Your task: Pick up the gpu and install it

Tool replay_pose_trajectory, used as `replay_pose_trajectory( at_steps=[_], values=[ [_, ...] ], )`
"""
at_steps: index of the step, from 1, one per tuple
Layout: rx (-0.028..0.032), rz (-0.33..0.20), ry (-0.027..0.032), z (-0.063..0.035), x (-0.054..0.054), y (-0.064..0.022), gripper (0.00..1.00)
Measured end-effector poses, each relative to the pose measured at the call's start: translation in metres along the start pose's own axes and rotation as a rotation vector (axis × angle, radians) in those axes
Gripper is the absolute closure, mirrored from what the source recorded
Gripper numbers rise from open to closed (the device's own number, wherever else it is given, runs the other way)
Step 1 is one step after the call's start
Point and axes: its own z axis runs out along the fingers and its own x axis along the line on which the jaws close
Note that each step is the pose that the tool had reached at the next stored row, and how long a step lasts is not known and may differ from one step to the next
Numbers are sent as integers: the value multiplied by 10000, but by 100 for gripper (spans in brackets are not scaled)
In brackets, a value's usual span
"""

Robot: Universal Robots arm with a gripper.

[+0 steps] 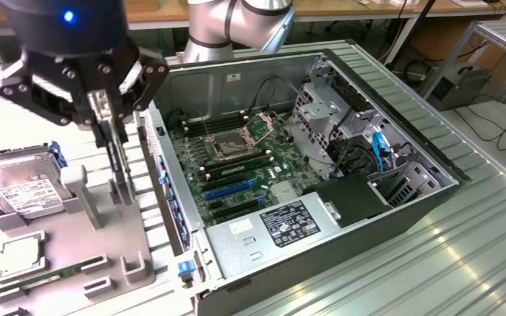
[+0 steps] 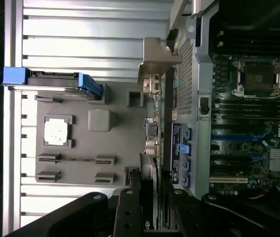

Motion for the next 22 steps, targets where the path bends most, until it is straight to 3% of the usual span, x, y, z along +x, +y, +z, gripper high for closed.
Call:
replay_pose_trajectory(
  at_steps=[5, 8, 18, 22],
  values=[
    [-55, 4, 169, -191, -213, 4, 74],
    [-101, 14, 345, -270, -415, 2, 74],
    [-125, 27, 607, -239, -890, -9, 74],
    [-127, 32, 669, -115, -1204, 18, 74]
  ],
)
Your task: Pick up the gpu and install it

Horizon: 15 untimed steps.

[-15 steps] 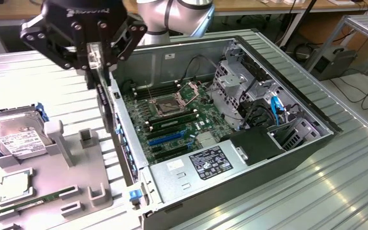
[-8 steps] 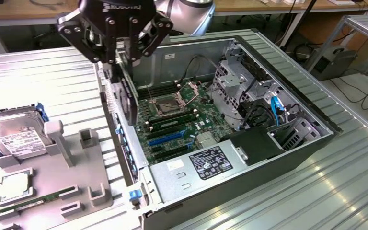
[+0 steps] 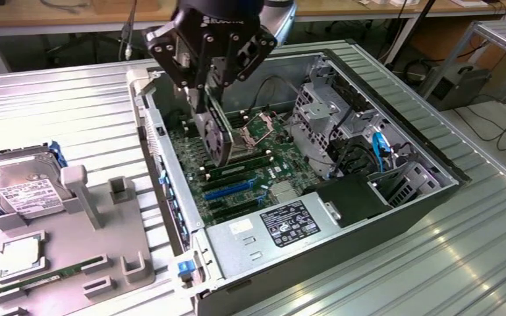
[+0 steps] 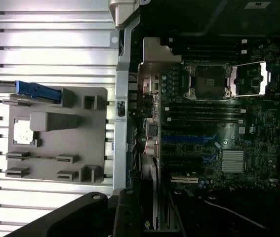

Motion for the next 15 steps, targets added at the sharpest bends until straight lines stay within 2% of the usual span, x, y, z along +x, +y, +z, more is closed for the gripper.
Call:
replay_pose_trajectory(
  at_steps=[7, 11, 15],
  values=[
    [3, 1, 6, 148, -419, 109, 74],
    [3, 0, 6, 219, -619, 164, 74],
    [2, -1, 6, 325, -914, 238, 74]
  ],
)
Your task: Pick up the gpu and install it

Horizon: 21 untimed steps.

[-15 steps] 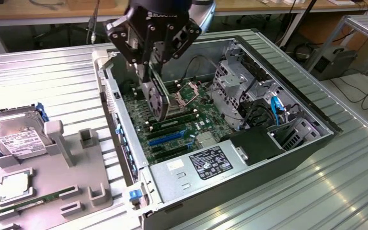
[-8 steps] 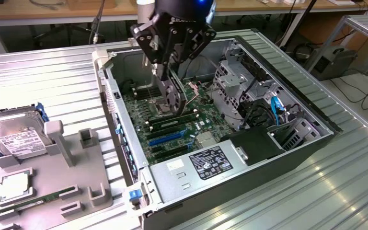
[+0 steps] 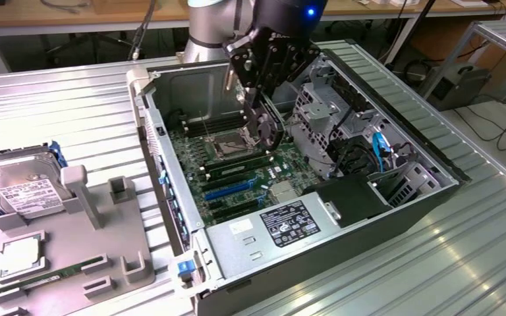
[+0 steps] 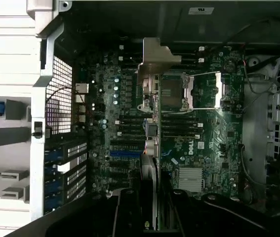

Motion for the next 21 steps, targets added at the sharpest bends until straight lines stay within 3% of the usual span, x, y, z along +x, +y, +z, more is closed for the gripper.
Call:
replay_pose_trajectory(
  at_steps=[4, 21],
  values=[
    [0, 0, 0, 79, -114, 44, 74],
    [8, -171, 10, 87, -128, 50, 74]
  ],
)
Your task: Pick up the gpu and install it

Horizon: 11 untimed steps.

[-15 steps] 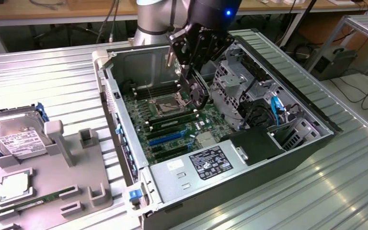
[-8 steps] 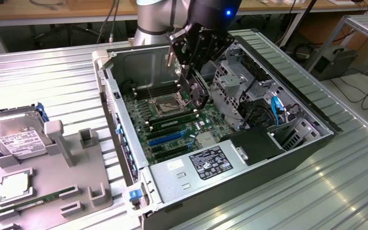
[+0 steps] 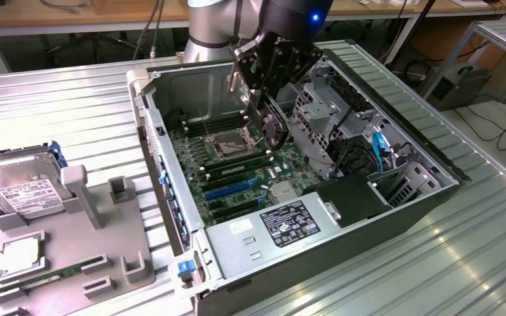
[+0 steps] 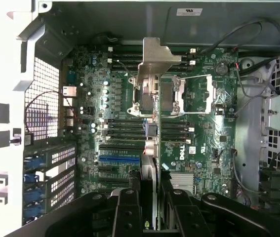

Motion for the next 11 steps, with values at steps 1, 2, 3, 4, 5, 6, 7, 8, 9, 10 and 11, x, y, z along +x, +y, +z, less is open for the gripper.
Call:
replay_pose_trajectory(
  at_steps=[1, 2, 3, 4, 5, 6, 7, 8, 9, 10, 11],
  values=[
    [12, -240, 15, 0, -4, 0, 74],
    [27, -499, 32, 1, -5, 0, 74],
    [38, -702, 45, 2, -6, 0, 74],
    [48, -893, 57, 2, -6, 0, 74],
    [60, -1115, 70, 4, -6, -1, 74],
    [70, -1305, 81, 5, -6, -1, 74],
    [83, -1551, 96, 8, -6, -1, 74],
    [94, -1740, 107, 9, -6, -1, 74],
    [102, -1908, 116, 11, -7, -1, 74],
    [112, -2100, 128, 13, -7, -1, 74],
    [122, -2277, 139, 15, -7, -1, 74]
  ],
)
